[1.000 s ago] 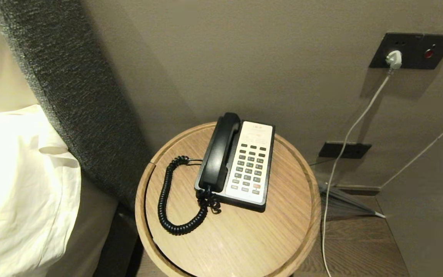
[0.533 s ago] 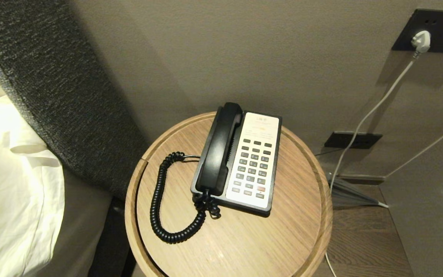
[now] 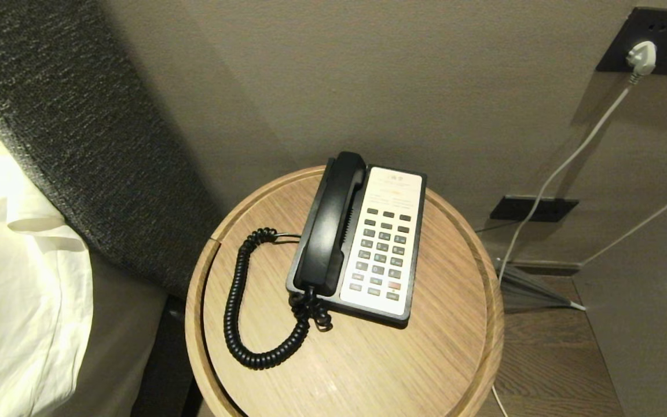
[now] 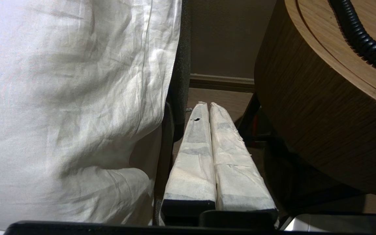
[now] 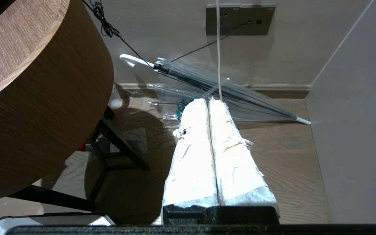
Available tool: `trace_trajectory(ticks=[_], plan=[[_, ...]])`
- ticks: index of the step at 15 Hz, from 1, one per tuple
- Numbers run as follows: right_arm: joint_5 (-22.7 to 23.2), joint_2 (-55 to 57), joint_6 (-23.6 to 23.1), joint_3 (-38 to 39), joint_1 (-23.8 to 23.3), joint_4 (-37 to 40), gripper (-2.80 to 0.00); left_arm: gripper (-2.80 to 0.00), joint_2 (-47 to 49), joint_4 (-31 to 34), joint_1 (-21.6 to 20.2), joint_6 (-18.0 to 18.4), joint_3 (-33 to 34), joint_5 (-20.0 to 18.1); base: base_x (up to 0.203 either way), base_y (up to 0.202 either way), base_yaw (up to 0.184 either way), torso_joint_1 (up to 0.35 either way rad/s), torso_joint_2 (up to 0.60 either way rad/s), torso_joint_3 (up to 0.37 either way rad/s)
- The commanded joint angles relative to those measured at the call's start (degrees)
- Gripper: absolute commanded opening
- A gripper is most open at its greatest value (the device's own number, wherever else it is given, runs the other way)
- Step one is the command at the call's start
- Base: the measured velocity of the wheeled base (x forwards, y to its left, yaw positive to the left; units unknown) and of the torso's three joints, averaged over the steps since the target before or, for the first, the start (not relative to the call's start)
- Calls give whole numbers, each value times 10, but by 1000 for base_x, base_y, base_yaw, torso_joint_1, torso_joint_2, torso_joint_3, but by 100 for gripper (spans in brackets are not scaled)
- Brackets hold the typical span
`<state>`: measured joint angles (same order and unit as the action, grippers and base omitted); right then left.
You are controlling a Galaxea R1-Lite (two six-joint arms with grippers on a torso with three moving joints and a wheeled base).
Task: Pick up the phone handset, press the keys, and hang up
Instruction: Pick up the desk phone handset
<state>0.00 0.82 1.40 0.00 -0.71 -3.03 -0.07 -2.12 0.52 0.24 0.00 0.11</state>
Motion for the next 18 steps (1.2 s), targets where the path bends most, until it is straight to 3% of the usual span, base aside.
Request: trace_trajectory(ticks=[1,3,5,9,11,13,14,16,18], plan=[[0,0,0,11,0,-1,-280,-280,1,1,0,3,11,1,0,0,0,0,0,0],[0,0,0,12,0,-1,-280,-280,5,3,0,5,-19,-11,0,0,0,0,0,0],[0,0,0,11,0,-1,-280,-280,58,30,-3,8,-127,-51,0,0,0,0,0,0],[0,0,0,12,0,-1,-280,-280,372,123,-16,20,-441,-136,0,0,0,0,0,0],[0,0,0,11,0,-1,-280,-280,552,148,4,26,-582,-161,0,0,0,0,0,0],[0,0,0,11,0,-1,-280,-280,703,180,76,-1,-732,-147,0,0,0,0,0,0],[0,0,0,11,0,-1,-280,-280,760,203,144,-25,-793,-120,0,0,0,0,0,0],[0,0,0,12,0,-1,-280,-280,851,249,279,-90,-887,-55,0,0,0,0,0,0],[0,0,0,11,0,-1,-280,-280,908,282,363,-146,-940,-1,0,0,0,0,0,0]])
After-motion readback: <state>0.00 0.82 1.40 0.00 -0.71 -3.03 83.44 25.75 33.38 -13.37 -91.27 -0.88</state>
